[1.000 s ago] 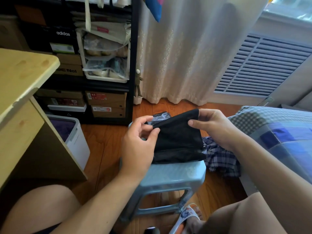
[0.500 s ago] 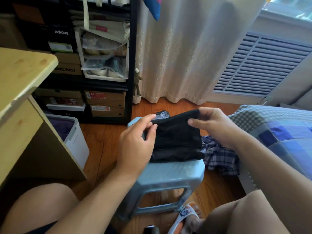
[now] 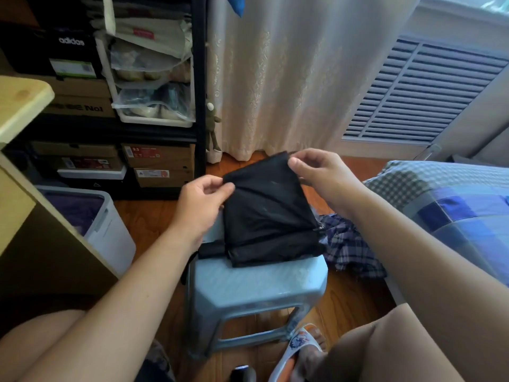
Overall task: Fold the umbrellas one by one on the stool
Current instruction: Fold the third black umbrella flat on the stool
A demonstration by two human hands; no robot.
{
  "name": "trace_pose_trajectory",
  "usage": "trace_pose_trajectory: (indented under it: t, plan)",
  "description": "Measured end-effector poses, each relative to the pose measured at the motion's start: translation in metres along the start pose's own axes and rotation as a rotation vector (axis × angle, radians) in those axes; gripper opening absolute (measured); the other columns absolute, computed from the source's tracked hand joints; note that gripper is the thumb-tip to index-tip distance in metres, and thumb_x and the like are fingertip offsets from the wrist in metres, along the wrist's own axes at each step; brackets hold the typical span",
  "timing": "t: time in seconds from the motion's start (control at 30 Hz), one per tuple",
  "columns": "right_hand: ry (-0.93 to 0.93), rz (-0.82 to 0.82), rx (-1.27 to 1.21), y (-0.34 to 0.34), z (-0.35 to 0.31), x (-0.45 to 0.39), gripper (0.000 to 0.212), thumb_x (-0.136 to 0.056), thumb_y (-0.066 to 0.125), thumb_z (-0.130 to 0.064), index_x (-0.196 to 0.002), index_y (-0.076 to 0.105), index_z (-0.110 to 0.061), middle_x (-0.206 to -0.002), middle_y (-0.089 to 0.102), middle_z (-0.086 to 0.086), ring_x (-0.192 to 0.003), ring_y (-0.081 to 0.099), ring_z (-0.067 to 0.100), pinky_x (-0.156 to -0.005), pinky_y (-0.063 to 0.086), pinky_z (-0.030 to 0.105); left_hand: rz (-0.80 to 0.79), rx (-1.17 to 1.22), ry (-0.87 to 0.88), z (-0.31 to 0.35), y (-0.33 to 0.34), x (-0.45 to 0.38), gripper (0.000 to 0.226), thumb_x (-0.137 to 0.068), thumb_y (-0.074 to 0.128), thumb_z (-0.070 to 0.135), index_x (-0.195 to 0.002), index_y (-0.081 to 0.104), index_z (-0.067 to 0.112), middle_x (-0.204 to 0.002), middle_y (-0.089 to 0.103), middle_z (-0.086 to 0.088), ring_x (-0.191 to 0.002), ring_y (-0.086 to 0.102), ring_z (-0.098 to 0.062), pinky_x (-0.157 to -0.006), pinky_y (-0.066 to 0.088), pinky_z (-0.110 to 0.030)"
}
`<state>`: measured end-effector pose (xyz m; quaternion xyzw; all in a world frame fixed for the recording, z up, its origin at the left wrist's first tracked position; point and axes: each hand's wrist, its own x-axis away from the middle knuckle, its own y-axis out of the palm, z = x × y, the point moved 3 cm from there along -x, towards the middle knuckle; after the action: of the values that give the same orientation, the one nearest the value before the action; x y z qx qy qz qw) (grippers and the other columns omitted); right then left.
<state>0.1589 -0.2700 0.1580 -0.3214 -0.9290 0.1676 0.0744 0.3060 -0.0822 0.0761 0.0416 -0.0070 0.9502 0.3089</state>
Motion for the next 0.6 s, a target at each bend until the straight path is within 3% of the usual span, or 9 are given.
trace_pose_trajectory:
  t: [0.13, 0.23, 0.33, 0.47, 0.53, 0.6]
  plan:
    - [0.084, 0.260, 0.016, -0.027, 0.038, 0.021, 0.008, -0.100, 0.064, -0.019, -0.098, 0.072, -0.020, -0.094, 0.077, 0.002, -0.080, 0.070, 0.013, -0.084, 0.060, 0.035, 0.136, -0.165, -0.099, -0.030, 0.002, -0.036, 0.009, -0.091, 0.076, 0.023, -0.087, 0.073, 0.016, -0.084, 0.073, -0.003, -0.081, 0.066, -0.018, -0.076, 0.053, -0.034]
    - [0.229, 0.321, 0.043, -0.037, 0.082, 0.061, 0.009, -0.097, 0.064, -0.011, -0.095, 0.072, -0.015, -0.077, 0.074, 0.001, -0.066, 0.065, 0.016, -0.071, 0.053, 0.038, 0.173, -0.419, -0.062, -0.043, 0.006, -0.044, 0.008, -0.093, 0.073, 0.021, -0.093, 0.071, 0.014, -0.082, 0.066, 0.001, -0.084, 0.065, -0.022, -0.065, 0.042, -0.026]
    - [0.310, 0.353, 0.009, -0.041, 0.110, 0.073, 0.012, -0.093, 0.063, -0.007, -0.089, 0.071, -0.014, -0.065, 0.070, -0.002, -0.060, 0.061, 0.013, -0.066, 0.049, 0.034, 0.246, -0.569, 0.017, -0.031, 0.005, -0.029, 0.014, -0.097, 0.067, 0.025, -0.095, 0.063, 0.012, -0.087, 0.063, -0.001, -0.085, 0.060, -0.026, -0.069, 0.037, -0.031]
    - [0.236, 0.228, 0.193, -0.034, 0.114, 0.072, 0.008, -0.091, 0.073, -0.014, -0.088, 0.073, -0.022, -0.070, 0.070, -0.010, -0.062, 0.063, -0.001, -0.063, 0.046, 0.019, -0.030, -0.830, 0.011, -0.025, 0.000, 0.016, 0.025, -0.097, 0.065, 0.040, -0.085, 0.062, 0.018, -0.085, 0.063, 0.004, -0.086, 0.059, -0.023, -0.071, 0.037, -0.035]
    - [0.232, 0.202, 0.258, -0.029, 0.117, 0.075, 0.011, -0.089, 0.075, -0.013, -0.084, 0.072, -0.023, -0.075, 0.073, -0.009, -0.072, 0.068, 0.003, -0.067, 0.049, 0.021, -0.191, -0.954, -0.022, -0.036, -0.009, 0.036, 0.025, -0.094, 0.068, 0.044, -0.101, 0.067, 0.020, -0.100, 0.064, 0.003, -0.100, 0.059, -0.023, -0.083, 0.043, -0.037]
    - [0.229, 0.208, 0.259, -0.027, 0.118, 0.081, 0.015, -0.087, 0.077, -0.012, -0.081, 0.071, -0.024, -0.076, 0.072, -0.006, -0.072, 0.068, 0.008, -0.067, 0.050, 0.021, -0.280, -1.100, 0.025, -0.046, -0.018, 0.045, 0.040, -0.092, 0.072, 0.039, -0.125, 0.066, 0.017, -0.116, 0.062, -0.003, -0.114, 0.053, -0.028, -0.097, 0.041, -0.038]
